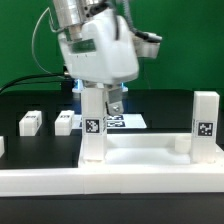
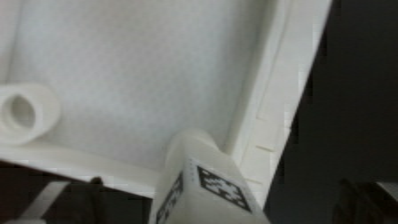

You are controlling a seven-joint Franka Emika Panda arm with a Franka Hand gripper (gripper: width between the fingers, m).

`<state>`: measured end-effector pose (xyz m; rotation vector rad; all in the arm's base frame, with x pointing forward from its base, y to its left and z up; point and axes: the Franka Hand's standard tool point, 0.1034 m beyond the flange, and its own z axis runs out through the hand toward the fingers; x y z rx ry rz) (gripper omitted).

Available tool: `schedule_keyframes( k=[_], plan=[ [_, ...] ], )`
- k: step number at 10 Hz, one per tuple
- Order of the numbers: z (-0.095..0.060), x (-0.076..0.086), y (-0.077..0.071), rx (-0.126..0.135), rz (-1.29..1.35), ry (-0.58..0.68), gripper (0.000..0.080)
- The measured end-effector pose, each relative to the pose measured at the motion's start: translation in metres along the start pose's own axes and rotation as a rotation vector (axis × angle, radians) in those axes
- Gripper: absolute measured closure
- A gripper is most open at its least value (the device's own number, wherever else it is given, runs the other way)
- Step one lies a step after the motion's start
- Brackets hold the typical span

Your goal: Assemble desk

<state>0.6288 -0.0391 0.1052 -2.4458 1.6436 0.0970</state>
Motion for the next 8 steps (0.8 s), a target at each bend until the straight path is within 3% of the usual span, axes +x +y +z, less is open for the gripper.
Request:
schedule_keyframes(
  k=[5, 6, 8],
  plan=[
    [0.0, 0.002, 0.001, -0.003, -0.375, 0.004, 0.015],
    [-0.005, 0.011, 0.002, -0.038, -0.623, 0.026, 0.015],
    [-0.005, 0.014, 0.003, -0.051, -0.736, 0.036, 0.015]
  ],
)
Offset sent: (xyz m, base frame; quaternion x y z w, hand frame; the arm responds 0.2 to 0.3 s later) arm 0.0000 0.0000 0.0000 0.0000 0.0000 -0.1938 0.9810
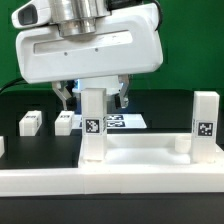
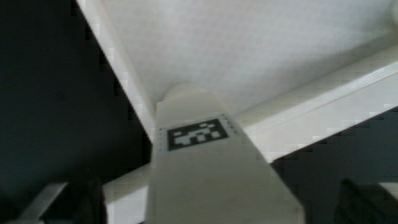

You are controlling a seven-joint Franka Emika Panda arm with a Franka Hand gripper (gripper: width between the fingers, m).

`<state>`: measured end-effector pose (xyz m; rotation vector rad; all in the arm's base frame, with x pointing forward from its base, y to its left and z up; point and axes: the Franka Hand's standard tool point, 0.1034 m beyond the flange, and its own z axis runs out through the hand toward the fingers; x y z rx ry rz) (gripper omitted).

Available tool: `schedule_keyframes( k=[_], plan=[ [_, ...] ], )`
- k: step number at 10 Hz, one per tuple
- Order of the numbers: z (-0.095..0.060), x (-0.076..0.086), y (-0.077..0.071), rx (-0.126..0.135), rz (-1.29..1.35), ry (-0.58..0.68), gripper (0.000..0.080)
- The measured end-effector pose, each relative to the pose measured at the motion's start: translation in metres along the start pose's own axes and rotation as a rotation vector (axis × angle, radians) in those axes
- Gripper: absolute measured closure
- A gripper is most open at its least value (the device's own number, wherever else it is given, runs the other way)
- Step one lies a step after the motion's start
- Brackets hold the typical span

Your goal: Assemble desk

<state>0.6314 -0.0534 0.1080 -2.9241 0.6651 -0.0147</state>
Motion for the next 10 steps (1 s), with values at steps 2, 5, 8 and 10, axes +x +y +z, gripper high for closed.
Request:
schedule_keyframes(
  k=[2, 5, 8, 10],
  plan=[
    [0.0, 0.0, -0.0001, 0.0, 0.061, 0.0, 0.0163],
    [0.0003, 0.0001, 0.0029, -0.003, 0.258, 0.0, 0.0505],
    [0.0001, 0.001, 0.0027, 0.01, 0.667, 0.003, 0.0505],
    [0.001, 0.0016, 0.0047, 0.078, 1.041, -0.038, 0.0505]
  ],
)
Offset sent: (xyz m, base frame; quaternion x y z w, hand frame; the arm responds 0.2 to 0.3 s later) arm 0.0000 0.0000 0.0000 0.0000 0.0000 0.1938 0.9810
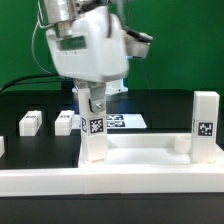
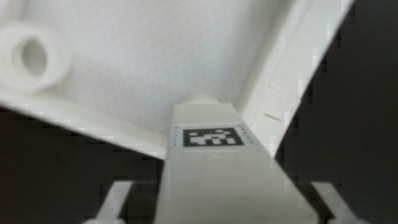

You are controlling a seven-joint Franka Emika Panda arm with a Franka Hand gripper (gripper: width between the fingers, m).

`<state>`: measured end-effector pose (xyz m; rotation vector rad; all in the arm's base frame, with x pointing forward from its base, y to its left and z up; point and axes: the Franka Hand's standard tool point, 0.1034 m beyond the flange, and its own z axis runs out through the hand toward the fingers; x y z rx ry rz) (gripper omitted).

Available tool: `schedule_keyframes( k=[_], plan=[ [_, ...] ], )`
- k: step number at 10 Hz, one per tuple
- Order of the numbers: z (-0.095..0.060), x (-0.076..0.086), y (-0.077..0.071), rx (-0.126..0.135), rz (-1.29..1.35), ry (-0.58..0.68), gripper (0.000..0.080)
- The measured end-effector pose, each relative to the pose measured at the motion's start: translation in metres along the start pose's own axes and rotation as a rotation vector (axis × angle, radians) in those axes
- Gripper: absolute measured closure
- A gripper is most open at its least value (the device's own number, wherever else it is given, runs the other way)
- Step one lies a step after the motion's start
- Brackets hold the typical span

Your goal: Assemble desk

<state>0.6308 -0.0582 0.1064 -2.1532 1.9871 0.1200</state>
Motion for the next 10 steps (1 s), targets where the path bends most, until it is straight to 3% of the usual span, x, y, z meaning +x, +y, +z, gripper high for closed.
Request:
schedule_keyframes(
  k=[3, 4, 5, 7, 10],
  plan=[
    [-0.0002, 0.0003, -0.0009, 0.011, 0.16, -0.014, 0.0506],
    [-0.0003, 0.0004, -0.0009, 0.011, 0.143, -0.014, 0.0423],
    [-0.0003, -0.0003, -0.0008, 0.006, 0.109, -0.01, 0.0423],
    [-0.0012, -0.0017, -0.0036, 0.005, -0.219, 0.009, 0.019],
    [-0.0007, -0.0035, -0.0028, -0.016, -0.517, 0.027, 0.0152]
  ],
)
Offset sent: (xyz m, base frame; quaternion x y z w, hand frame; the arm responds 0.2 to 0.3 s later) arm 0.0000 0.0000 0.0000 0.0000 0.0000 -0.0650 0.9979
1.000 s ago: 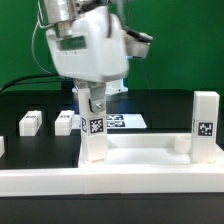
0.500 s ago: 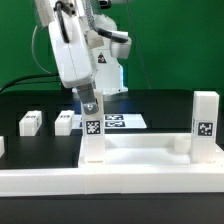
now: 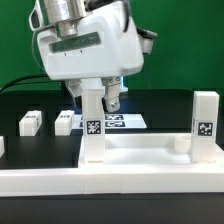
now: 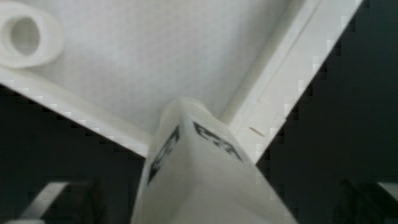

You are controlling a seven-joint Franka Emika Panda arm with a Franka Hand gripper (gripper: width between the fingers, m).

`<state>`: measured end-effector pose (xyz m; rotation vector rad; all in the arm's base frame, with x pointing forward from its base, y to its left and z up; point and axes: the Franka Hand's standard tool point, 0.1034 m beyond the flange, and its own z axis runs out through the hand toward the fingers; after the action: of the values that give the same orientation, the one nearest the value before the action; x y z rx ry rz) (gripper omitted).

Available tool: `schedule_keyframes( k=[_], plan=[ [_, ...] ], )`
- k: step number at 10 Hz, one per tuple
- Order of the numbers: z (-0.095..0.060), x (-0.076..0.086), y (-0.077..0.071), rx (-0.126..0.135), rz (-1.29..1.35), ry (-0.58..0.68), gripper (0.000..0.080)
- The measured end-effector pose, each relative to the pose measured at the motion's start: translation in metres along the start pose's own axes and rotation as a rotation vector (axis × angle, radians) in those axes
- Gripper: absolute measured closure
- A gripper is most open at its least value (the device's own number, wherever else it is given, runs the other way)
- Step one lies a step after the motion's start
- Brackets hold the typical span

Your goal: Assemble desk

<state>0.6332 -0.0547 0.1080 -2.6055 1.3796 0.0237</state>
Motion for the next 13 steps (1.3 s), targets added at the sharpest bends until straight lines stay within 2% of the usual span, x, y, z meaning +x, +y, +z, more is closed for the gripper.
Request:
schedule_keyframes(
  k=[3, 4, 5, 7, 8, 9, 10, 11, 13],
  plan=[
    [0.0005, 0.0008, 0.0008, -0.011, -0.24, 0.009, 0.015],
    [0.0025, -0.001, -0.0036, -0.042, -0.507, 0.045, 0.015],
    [0.0005, -0.0016, -0.0075, -0.048, -0.633, 0.05, 0.015],
    [0.0022, -0.0011, -0.0056, -0.049, -0.626, 0.049, 0.015],
    [0.0021, -0.0009, -0.0054, -0.049, -0.626, 0.05, 0.0242],
    [0.0022, -0.001, -0.0055, -0.047, -0.605, 0.05, 0.0242],
    [0.0023, 0.0001, -0.0039, -0.049, -0.541, 0.052, 0.0444],
    [0.0023, 0.0025, -0.0007, -0.052, -0.483, 0.054, 0.0496],
    [0.002, 0.0036, 0.0002, -0.047, -0.268, 0.06, 0.0499]
  ],
)
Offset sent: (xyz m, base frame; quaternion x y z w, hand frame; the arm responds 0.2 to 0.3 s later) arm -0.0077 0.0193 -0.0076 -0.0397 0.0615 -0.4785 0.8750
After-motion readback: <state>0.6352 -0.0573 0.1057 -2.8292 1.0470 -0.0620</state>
